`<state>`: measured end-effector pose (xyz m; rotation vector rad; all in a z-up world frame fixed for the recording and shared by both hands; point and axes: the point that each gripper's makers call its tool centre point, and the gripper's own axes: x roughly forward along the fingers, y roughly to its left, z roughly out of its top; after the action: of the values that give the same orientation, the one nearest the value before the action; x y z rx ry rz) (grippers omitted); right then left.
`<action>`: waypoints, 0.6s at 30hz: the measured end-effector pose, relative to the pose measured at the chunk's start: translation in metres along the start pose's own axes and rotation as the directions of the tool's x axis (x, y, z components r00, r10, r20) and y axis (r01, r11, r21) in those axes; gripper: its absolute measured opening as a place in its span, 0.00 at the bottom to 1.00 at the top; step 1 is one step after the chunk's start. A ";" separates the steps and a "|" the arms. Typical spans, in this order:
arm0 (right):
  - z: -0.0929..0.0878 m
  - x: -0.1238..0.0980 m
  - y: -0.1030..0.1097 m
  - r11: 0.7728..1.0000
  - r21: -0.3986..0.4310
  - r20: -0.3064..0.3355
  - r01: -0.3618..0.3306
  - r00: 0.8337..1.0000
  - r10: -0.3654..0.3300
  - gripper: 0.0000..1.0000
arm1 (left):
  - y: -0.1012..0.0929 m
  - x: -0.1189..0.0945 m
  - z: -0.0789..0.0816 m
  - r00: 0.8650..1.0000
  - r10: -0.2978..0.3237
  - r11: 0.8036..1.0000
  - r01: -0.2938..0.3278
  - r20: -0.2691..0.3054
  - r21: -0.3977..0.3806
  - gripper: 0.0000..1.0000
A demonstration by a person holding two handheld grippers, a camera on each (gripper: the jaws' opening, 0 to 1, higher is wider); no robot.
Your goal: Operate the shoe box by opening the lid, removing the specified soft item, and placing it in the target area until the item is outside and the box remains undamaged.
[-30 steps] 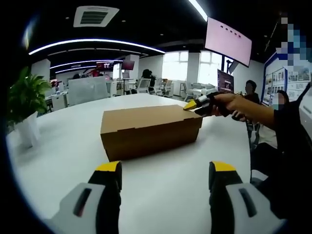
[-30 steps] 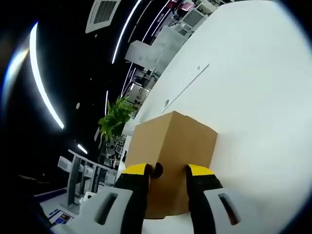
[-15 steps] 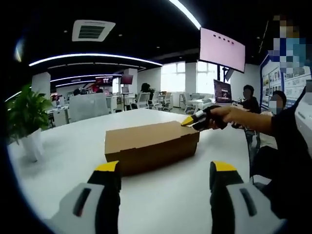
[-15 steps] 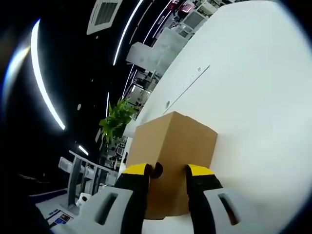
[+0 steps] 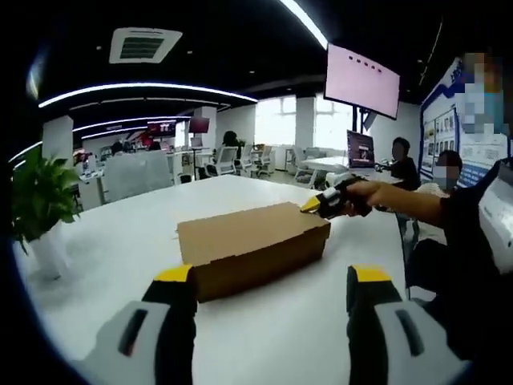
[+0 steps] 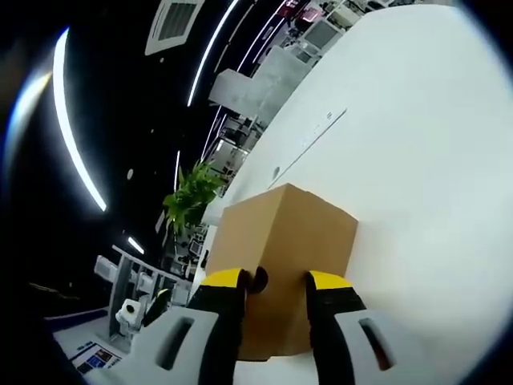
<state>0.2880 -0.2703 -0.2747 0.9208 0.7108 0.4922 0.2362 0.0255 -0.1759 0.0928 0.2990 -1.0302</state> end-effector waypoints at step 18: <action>-0.001 -0.001 0.001 1.000 -0.011 -0.001 -0.004 1.000 0.004 0.30 | 0.028 0.029 0.029 0.996 -0.090 0.989 0.090 0.004 -0.117 0.73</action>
<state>0.2870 -0.2698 -0.2743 0.9118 0.7067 0.5004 0.2797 0.0099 -0.1578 -0.0265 0.3668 -1.0994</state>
